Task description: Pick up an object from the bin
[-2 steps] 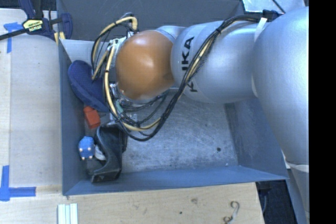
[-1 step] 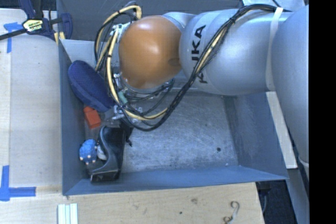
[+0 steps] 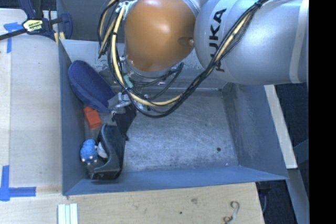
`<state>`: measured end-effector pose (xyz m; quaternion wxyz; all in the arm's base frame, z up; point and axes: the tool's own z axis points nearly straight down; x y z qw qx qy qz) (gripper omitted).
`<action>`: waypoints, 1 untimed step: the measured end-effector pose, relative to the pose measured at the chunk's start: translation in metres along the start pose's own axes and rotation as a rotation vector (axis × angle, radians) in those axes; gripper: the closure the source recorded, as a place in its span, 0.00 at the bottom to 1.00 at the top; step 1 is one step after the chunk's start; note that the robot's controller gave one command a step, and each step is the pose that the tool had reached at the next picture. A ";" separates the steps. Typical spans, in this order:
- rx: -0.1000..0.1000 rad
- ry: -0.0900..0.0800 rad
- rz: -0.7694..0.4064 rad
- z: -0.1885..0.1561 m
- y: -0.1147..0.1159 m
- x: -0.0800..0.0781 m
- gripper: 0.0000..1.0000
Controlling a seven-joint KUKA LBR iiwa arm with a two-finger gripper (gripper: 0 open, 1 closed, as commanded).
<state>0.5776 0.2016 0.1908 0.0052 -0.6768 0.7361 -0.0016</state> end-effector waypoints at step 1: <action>-0.005 0.001 0.005 -0.007 -0.001 0.000 1.00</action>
Offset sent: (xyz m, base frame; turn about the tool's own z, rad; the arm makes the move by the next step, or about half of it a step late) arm 0.0001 -0.0001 0.0064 0.0000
